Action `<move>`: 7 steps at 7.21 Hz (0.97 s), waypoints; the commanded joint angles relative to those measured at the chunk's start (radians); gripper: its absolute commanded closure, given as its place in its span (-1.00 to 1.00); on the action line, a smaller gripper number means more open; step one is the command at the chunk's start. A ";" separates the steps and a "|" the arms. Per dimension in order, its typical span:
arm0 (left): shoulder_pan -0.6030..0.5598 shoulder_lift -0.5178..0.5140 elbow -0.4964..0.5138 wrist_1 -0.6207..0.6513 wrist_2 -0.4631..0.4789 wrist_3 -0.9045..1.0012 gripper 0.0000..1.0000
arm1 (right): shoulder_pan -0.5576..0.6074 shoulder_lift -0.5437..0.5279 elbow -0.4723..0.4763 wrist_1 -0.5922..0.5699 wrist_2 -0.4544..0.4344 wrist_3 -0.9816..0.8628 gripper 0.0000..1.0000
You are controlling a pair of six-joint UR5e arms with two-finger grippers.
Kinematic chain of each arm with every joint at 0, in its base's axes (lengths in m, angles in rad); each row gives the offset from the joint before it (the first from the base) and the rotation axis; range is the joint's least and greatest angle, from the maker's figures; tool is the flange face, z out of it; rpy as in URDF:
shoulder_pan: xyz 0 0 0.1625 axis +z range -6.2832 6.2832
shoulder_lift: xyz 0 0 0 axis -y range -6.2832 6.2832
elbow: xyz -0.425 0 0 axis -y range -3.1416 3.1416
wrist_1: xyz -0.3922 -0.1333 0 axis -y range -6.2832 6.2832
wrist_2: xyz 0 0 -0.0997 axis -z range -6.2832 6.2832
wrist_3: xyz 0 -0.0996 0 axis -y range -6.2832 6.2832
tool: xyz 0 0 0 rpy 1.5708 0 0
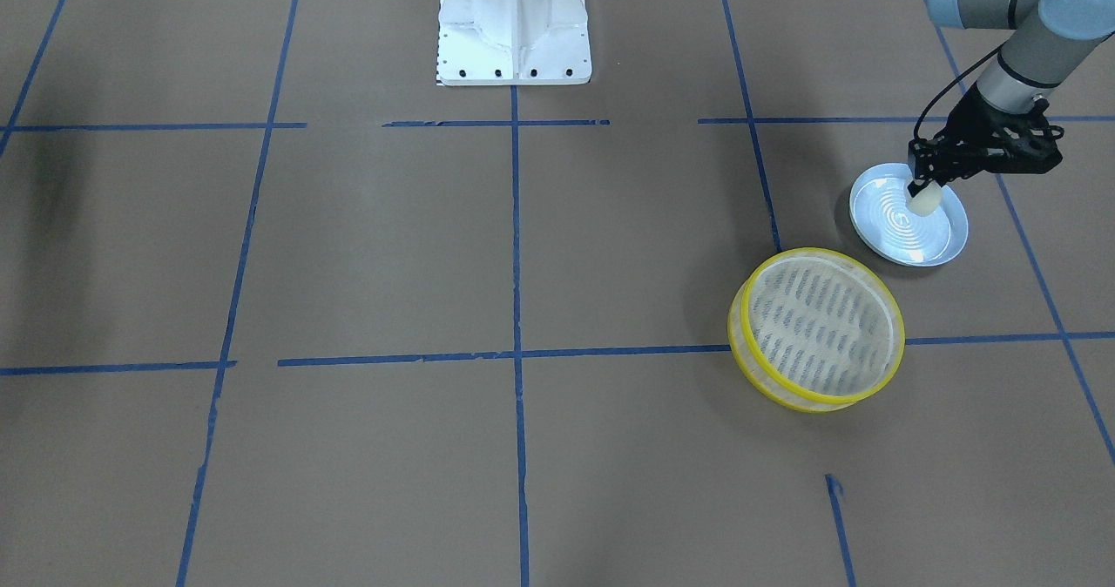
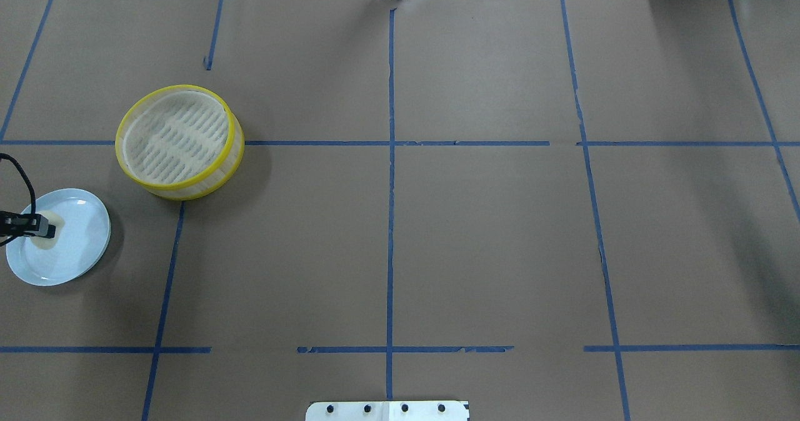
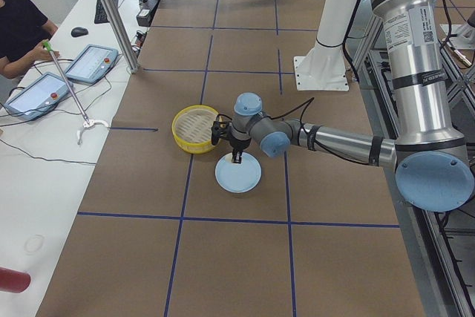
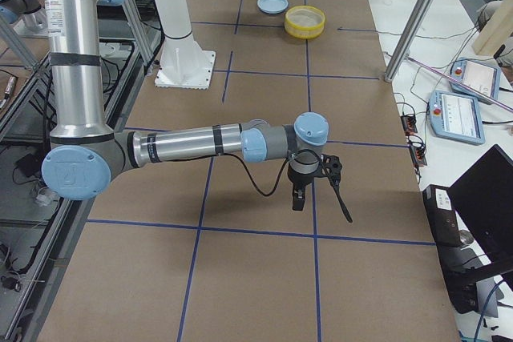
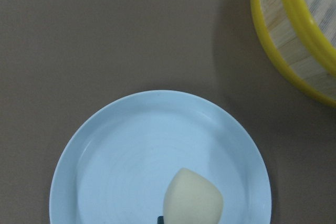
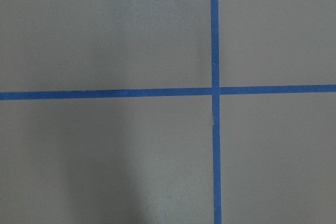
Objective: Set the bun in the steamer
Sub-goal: 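Lift the bun with the left gripper and carry it over the steamer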
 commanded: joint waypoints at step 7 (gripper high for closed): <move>-0.026 -0.613 0.122 0.640 -0.043 0.085 0.40 | 0.000 0.000 0.000 0.000 0.000 0.000 -1.00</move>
